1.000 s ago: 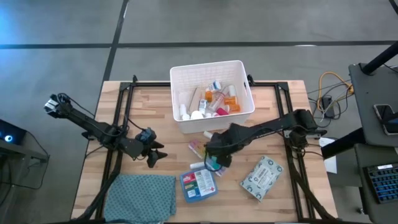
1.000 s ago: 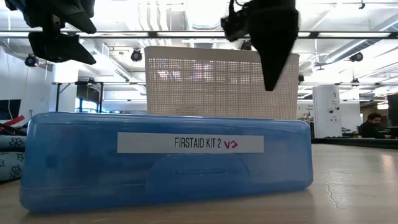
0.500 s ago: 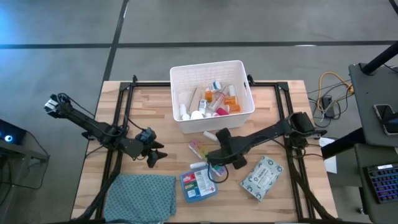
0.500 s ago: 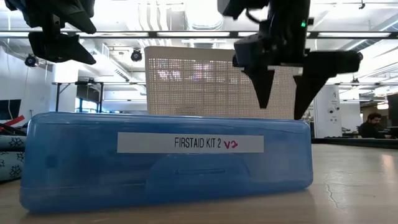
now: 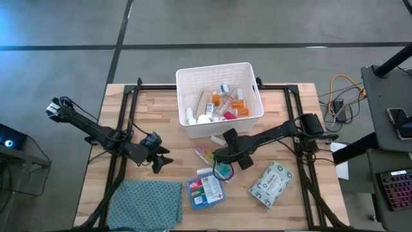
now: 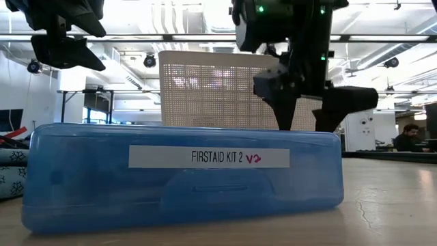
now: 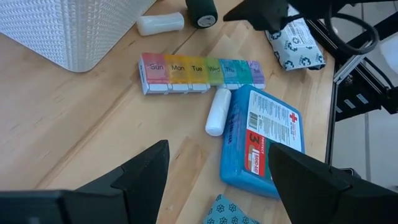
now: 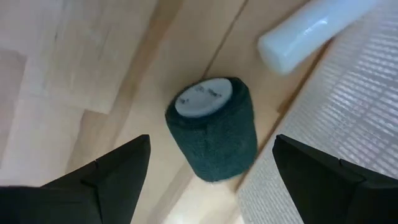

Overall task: Pick & place medical supplies in basket/bin
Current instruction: Put the green bandage into the bin

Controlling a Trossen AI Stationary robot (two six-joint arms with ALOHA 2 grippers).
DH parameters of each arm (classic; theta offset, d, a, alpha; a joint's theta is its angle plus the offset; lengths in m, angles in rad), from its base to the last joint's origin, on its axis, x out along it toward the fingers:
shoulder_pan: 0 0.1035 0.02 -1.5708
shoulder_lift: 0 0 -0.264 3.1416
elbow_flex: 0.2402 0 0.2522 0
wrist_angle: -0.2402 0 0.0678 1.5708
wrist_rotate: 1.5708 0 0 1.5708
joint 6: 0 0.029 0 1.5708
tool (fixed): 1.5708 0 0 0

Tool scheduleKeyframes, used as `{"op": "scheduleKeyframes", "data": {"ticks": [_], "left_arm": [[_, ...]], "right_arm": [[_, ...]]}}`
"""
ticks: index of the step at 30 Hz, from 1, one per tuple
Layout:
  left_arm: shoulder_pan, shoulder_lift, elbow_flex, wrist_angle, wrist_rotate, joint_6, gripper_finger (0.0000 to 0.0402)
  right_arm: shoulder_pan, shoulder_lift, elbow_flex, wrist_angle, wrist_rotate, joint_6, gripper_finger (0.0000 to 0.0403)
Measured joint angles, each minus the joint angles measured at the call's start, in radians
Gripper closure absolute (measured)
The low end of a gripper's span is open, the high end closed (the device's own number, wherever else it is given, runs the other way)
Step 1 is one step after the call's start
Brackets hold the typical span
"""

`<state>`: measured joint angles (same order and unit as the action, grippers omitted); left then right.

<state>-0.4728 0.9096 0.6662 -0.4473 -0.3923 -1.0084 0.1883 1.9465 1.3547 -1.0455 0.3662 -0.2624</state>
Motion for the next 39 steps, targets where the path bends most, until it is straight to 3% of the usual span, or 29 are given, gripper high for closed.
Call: {"op": "scheduleKeyframes", "data": {"ticks": [9,14,25,31,36,39], "left_arm": [[0.0,0.0,0.0,0.001,-0.003,-0.022,0.0148],[0.0,0.0,0.0,0.002,-0.003,-0.023,0.0148],[0.0,0.0,0.0,0.003,-0.004,-0.059,0.0148],[0.0,0.0,0.0,0.004,-0.004,-0.067,0.0148],[0.0,0.0,0.0,0.004,-0.004,-0.067,0.0148],[0.0,0.0,0.0,0.003,-0.004,-0.062,0.0148]], "right_arm": [[-0.005,0.0,-0.077,0.08,-0.007,0.005,0.0077],[-0.017,0.0,-0.106,0.083,0.0,0.09,0.0088],[-0.057,0.0,-0.115,0.069,-0.04,0.296,0.023],[-0.031,-0.002,-0.029,-0.027,-0.199,0.475,0.029],[0.043,-0.024,0.142,-0.075,-0.334,0.591,0.0288],[0.102,-0.045,0.311,-0.078,-0.342,0.659,0.028]]}}
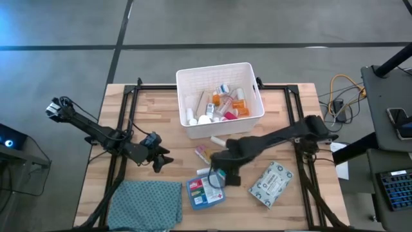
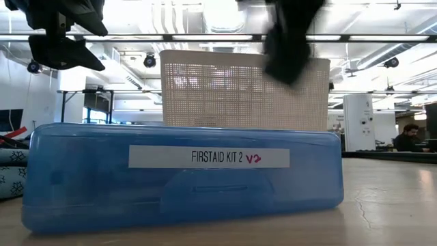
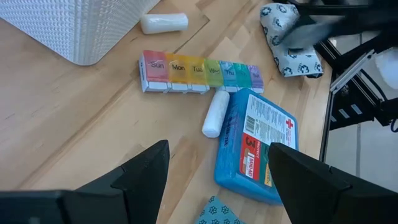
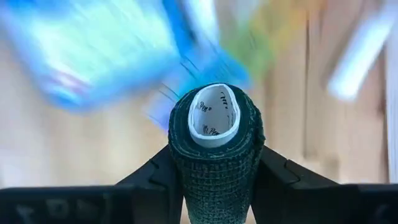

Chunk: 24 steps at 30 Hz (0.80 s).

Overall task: Pick & place medical supplies in basket/bin
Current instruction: Put the green bandage into the bin, then put the rolled gauze into the bin

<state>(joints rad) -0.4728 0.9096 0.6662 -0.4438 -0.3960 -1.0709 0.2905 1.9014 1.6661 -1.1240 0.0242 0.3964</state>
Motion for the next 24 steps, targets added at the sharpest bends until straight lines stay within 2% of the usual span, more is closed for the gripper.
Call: {"op": "scheduleKeyframes", "data": {"ticks": [2,6,8,13,15,20,22,24], "left_arm": [[0.0,0.0,0.0,0.0,0.0,0.001,0.0148],[0.0,0.0,0.0,0.001,0.0,0.003,0.0148],[0.0,0.0,0.0,0.001,0.0,0.003,0.0148],[0.0,0.0,0.0,0.025,0.001,0.003,0.0148],[0.0,0.0,0.0,0.046,0.002,0.002,0.0148],[0.0,0.0,0.0,0.078,0.01,-0.012,0.0148],[0.0,0.001,0.0,0.078,0.011,-0.012,0.0148],[0.0,0.008,0.0,0.089,0.01,-0.012,0.0148]], "right_arm": [[0.039,-0.01,0.132,0.003,0.099,0.048,0.0277],[0.058,-0.018,0.366,-0.005,0.488,0.025,0.0269],[0.002,-0.018,0.447,-0.018,0.541,0.006,0.0262],[-0.251,-0.017,0.531,-0.147,0.526,0.064,0.0233],[-0.354,-0.017,0.533,-0.179,0.478,0.052,0.0215],[-0.564,-0.014,0.492,-0.186,0.059,0.091,0.0157],[-0.587,-0.013,0.478,-0.186,0.036,0.08,0.014],[-0.584,-0.015,0.475,-0.193,0.093,0.052,0.0129]]}}
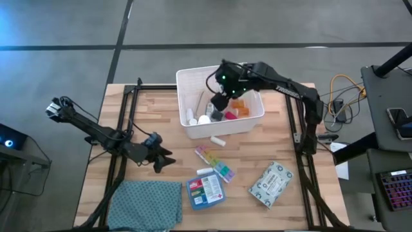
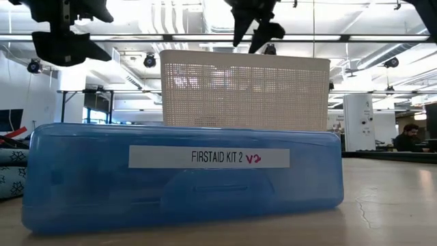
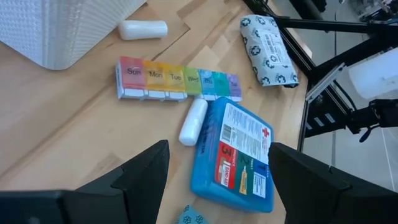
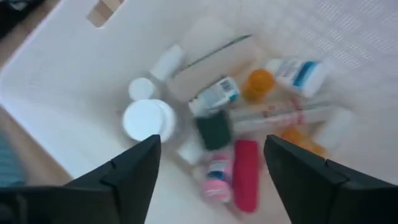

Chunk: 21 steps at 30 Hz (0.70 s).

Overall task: Pick & place medical supplies in basket/bin
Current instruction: Put the rolled gauze into the bin

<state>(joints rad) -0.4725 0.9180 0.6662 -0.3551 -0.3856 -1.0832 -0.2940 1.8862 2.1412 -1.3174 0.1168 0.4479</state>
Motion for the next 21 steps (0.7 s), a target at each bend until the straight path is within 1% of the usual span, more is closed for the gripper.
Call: {"op": "scheduleKeyframes", "data": {"ticks": [4,7,9,13,15,18,21], "left_arm": [[0.0,0.049,0.0,0.031,0.0,0.024,0.0148],[0.0,0.124,0.0,0.072,0.015,0.092,0.0148],[0.0,0.191,0.0,0.107,0.018,0.122,0.0148],[0.002,0.337,0.0,0.17,0.02,0.132,0.0148],[0.002,0.411,0.0,0.209,0.02,0.157,0.0148],[0.002,0.526,0.025,0.237,0.02,0.169,0.0148],[0.002,0.632,0.076,0.241,0.019,0.191,0.0148]], "right_arm": [[0.058,0.0,0.013,-0.049,0.148,-0.027,0.0125],[0.143,-0.011,0.02,-0.094,0.242,-0.033,0.0124],[0.212,-0.015,0.022,-0.132,0.284,-0.022,0.0124],[0.358,-0.016,0.02,-0.245,0.411,0.096,0.0129],[0.43,-0.019,0.01,-0.253,0.48,0.162,0.0132],[0.526,-0.028,-0.013,-0.252,0.522,0.262,0.0133],[0.59,-0.035,-0.04,-0.254,0.58,0.368,0.0133]]}}
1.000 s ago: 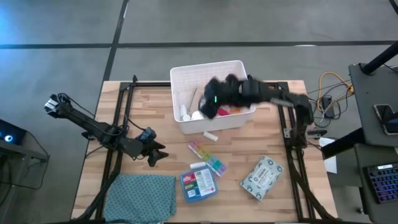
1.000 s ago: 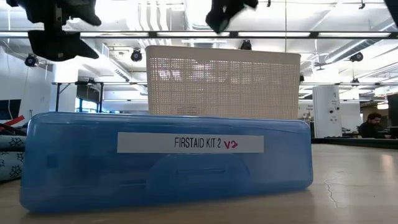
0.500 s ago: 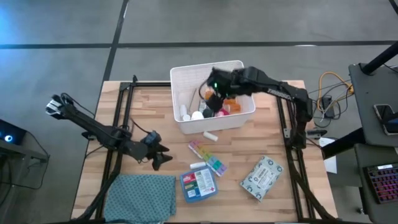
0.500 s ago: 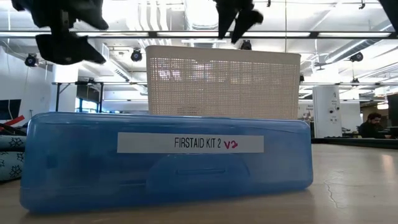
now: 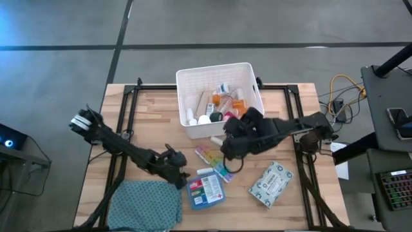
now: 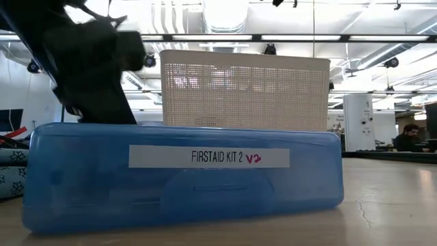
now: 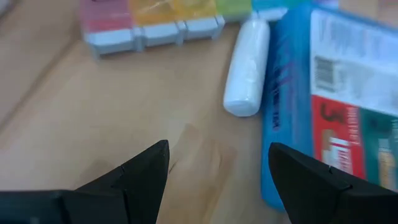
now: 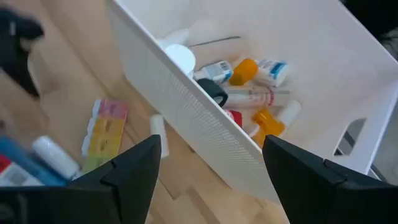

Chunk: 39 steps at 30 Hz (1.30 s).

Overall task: Pick & place medical supplies in basket/bin
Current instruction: Put the rolled gauze into the bin

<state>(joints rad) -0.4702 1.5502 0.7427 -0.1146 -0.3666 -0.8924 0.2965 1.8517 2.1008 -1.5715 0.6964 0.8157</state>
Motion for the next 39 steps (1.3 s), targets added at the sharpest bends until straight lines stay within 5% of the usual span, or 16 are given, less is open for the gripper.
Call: {"op": "scheduleKeyframes", "data": {"ticks": [11,19,33,39], "left_arm": [[0.0,0.289,0.287,-0.121,0.053,0.087,0.0148],[0.027,0.334,0.475,-0.545,-0.041,0.117,0.0148],[0.12,0.324,0.429,-0.299,-0.044,0.36,0.0148],[0.174,0.324,0.416,-0.193,0.171,0.45,0.0148]], "right_arm": [[0.119,-0.001,-0.13,0.0,0.04,0.228,0.0138],[0.153,-0.002,-0.211,0.0,0.04,0.309,0.0137],[0.156,-0.002,-0.28,0.004,0.082,0.311,0.0144],[0.156,-0.002,-0.286,0.003,0.093,0.307,0.0147]]}}
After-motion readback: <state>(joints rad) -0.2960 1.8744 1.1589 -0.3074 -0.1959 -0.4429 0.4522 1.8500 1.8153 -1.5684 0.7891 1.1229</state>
